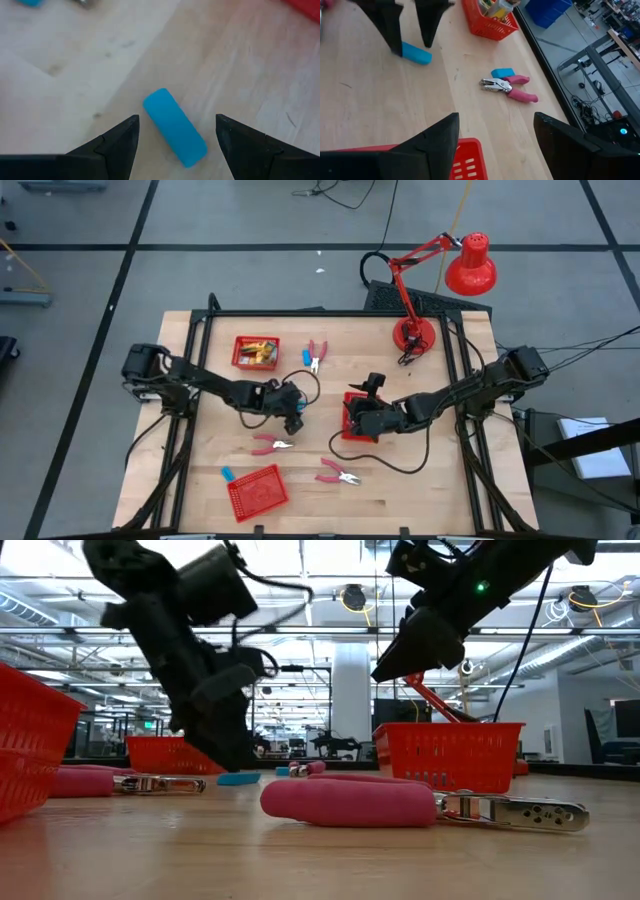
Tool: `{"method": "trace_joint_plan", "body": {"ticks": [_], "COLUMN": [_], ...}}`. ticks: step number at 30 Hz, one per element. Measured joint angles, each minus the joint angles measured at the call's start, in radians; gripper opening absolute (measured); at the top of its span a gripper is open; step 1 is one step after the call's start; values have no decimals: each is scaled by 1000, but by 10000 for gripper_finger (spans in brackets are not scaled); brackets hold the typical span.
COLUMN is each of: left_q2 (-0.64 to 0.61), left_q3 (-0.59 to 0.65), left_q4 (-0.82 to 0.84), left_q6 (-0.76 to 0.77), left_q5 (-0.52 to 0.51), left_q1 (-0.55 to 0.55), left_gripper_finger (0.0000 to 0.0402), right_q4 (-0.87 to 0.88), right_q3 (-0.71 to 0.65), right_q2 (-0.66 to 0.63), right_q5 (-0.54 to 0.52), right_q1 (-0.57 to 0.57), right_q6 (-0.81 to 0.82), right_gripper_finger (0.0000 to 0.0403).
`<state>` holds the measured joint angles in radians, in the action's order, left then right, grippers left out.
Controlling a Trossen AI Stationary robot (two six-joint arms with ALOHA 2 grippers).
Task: Pick & Place School Supplies
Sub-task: Put the blue eraser into the middle red basket
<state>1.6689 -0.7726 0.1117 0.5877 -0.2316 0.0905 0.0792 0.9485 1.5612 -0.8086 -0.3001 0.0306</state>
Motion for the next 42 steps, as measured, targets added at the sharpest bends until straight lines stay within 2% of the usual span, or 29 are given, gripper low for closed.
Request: {"method": "trace_joint_plan", "body": {"ticks": [6, 10, 13, 17, 23, 24, 32, 36, 42], "left_q2": [90, 97, 96, 97, 97, 96, 55, -18, -133], "left_q3": [-42, -58, -78, -94, -95, -95, -92, -84, -87], "left_q4": [18, 45, 93, 159, 225, 230, 244, 273, 220], "left_q6": [28, 33, 23, 3, -57, -76, -187, -219, -288], "left_q5": [59, 68, 79, 78, 85, 86, 89, 70, 3], "left_q1": [-30, -34, -35, -36, -36, -35, -30, -22, -6], "left_gripper_finger": [267, 265, 248, 189, 55, 43, 43, 43, 43], "right_q4": [0, -1, 0, 0, 0, 0, 0, -1, -6], "right_q3": [0, 0, 0, 0, 0, 0, 0, 0, 0], "right_q2": [0, 0, 0, 0, 0, 0, 0, 0, 0], "right_q5": [-1, -1, -1, -1, -1, -1, -2, -2, -3], "right_q1": [-11, -11, -9, -10, -9, -9, -9, -9, -9], "right_q6": [-9, -9, -9, -9, -9, -9, 2, 18, 36], "right_gripper_finger": [249, 249, 246, 238, 228, 227, 226, 226, 221]}}
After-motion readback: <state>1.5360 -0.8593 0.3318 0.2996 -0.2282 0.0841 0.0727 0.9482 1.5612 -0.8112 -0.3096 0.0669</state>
